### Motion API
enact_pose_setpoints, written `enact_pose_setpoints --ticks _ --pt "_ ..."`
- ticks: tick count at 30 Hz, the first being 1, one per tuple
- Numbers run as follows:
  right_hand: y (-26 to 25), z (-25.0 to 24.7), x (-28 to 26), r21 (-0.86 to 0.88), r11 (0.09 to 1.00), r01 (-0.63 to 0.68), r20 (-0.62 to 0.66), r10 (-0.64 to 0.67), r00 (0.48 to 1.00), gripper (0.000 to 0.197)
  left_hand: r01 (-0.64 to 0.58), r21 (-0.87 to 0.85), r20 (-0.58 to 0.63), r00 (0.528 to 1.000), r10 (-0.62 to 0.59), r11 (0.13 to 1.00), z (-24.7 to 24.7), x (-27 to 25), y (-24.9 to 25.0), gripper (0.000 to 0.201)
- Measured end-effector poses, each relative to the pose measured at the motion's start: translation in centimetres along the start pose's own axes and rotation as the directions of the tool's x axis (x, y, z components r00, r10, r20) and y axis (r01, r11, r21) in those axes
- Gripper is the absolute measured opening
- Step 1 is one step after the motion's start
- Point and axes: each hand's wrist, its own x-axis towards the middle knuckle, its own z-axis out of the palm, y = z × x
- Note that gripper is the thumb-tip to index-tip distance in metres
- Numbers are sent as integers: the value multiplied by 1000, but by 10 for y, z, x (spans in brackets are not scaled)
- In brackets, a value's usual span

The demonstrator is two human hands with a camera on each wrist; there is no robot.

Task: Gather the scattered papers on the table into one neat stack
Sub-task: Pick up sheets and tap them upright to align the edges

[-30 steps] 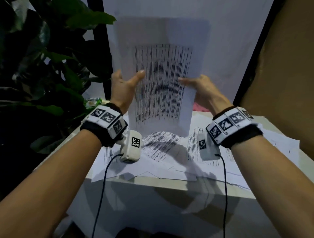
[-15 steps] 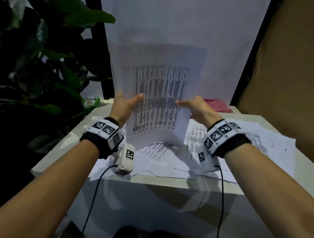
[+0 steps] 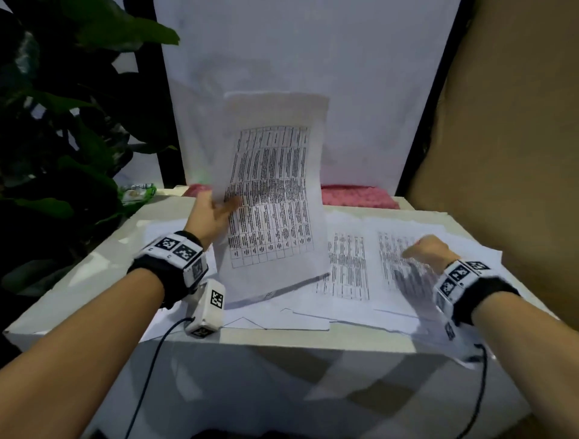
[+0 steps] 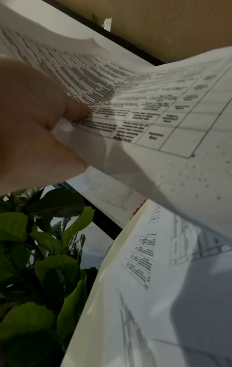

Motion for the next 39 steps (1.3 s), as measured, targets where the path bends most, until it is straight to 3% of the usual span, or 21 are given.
enact_pose_setpoints --ticks 2,5,8,10,13,16,18,22,26,32,35,39 --pt "32 -7 13 -90 989 -115 -41 111 993 46 -7 -7 7 1000 8 1000 6 1 -5 9" --pt "76 -2 53 -175 956 -237 -27 236 971 100 3 -10 -4 1000 -3 1000 17 -1 -9 13" --pt "91 3 62 -187 958 -217 -19 217 976 113 37 -35 -41 998 -39 999 24 0 -10 18" --pt "75 -2 29 -207 959 -195 -4 199 980 119 46 -40 -56 997 -49 998 28 2 -9 21" --pt "63 -7 11 -212 956 -204 -17 205 979 107 43 -26 -69 997 -45 999 32 3 -7 24" --pt "58 -9 18 -92 982 -162 77 170 983 64 41 -37 -73 996 -44 998 30 4 -8 24" --pt "54 -9 16 -30 988 -152 120 154 981 48 41 -39 -66 997 -43 998 26 5 -8 23" --pt "37 -5 2 79 991 -112 153 99 983 49 35 -81 -77 996 -41 996 23 4 -9 22" --pt "18 9 -4 86 995 -40 150 27 988 23 41 -79 -100 994 -49 996 18 5 -13 16" --pt "-19 40 -21 11 997 82 149 -82 985 29 30 27 -188 982 -24 999 -12 13 -16 16" --pt "-36 54 -31 -106 990 94 164 -76 984 45 1 126 -254 967 31 992 -29 15 -13 23" --pt "-45 64 -41 -130 988 83 59 -76 995 58 34 187 -370 928 38 982 -45 16 -10 26"
